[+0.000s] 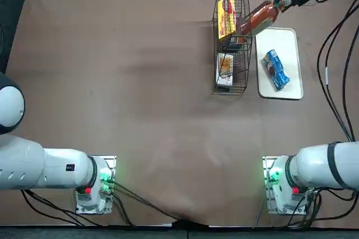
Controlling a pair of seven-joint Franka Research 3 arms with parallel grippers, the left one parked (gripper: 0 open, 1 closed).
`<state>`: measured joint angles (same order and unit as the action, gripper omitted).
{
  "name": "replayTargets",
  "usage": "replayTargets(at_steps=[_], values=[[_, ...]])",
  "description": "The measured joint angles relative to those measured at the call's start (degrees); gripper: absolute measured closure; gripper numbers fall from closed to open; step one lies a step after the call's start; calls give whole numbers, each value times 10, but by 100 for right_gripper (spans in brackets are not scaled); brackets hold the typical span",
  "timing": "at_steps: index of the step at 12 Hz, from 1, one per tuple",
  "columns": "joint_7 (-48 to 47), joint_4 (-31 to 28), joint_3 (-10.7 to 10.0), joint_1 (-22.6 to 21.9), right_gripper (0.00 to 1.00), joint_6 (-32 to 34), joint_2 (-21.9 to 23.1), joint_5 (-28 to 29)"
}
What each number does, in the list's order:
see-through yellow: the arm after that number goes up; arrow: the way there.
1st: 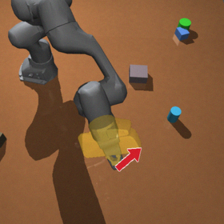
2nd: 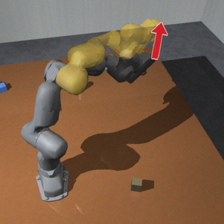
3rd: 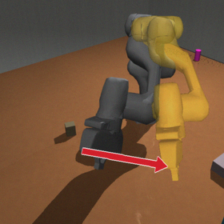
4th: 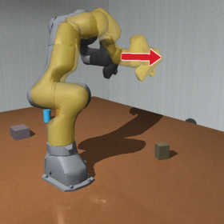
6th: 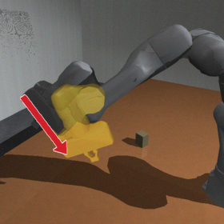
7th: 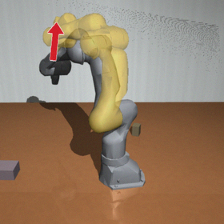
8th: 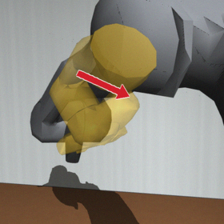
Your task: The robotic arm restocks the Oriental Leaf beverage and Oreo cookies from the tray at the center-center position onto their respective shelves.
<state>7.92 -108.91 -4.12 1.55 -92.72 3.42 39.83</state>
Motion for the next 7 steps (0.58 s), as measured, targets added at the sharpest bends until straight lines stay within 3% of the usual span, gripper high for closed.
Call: replayTargets(at_steps=[7], values=[[-48,-10,1,-5,42,0,-4,37]])
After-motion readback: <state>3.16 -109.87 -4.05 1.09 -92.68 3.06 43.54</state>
